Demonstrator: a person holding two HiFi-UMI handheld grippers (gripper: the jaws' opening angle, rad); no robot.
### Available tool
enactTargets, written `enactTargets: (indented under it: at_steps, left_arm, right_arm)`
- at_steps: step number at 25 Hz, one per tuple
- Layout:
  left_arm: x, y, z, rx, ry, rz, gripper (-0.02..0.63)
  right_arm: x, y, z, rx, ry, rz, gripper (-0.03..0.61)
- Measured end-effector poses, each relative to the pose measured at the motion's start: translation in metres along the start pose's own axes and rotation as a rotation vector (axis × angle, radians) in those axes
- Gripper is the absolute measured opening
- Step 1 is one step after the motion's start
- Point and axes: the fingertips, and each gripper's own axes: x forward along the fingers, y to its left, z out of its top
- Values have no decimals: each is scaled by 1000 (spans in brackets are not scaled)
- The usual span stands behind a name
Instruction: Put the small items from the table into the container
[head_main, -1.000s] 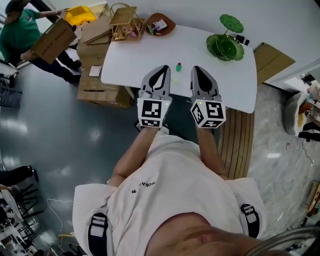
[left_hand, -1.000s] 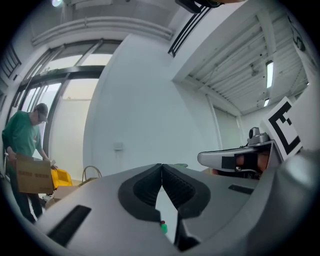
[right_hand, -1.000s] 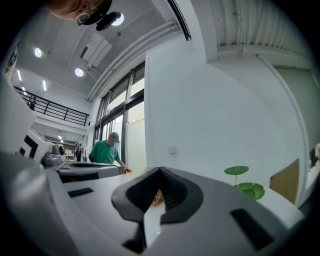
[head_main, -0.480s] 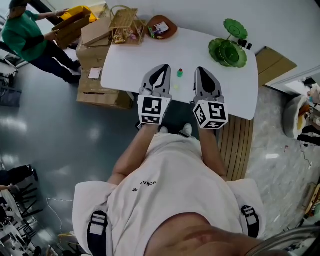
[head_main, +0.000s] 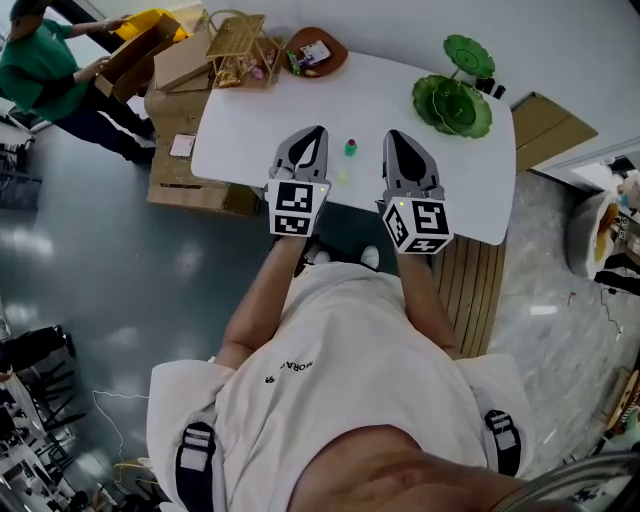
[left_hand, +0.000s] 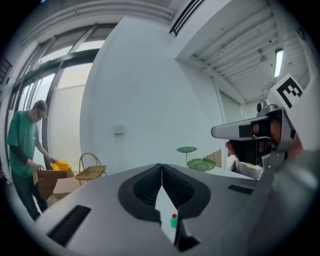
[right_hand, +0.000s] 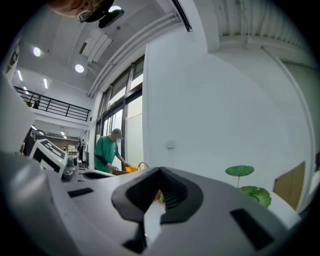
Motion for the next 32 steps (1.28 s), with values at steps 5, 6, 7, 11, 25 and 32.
enactTargets:
  at_steps: [5, 6, 7, 11, 25, 32]
  left_arm:
    - [18, 4, -30, 12, 80, -5, 5]
    - [22, 5, -37, 16, 104, -13, 5]
    - [26, 5, -46, 21, 128, -23, 7]
    - [39, 8, -76, 65, 218, -54, 70]
    - [63, -4, -169, 272, 511, -246, 142]
    - [75, -10, -215, 433, 654, -382, 150]
  right_arm:
    - [5, -6, -13, 4, 28, 26, 5]
    - [6, -7, -14, 4, 33, 28, 5]
    - [6, -8, -16, 4, 37, 28, 5]
    - [7, -15, -19, 12, 45, 23, 5]
    - [10, -31, -24, 25, 50, 14, 5]
    - [5, -40, -22, 17, 46, -1, 5]
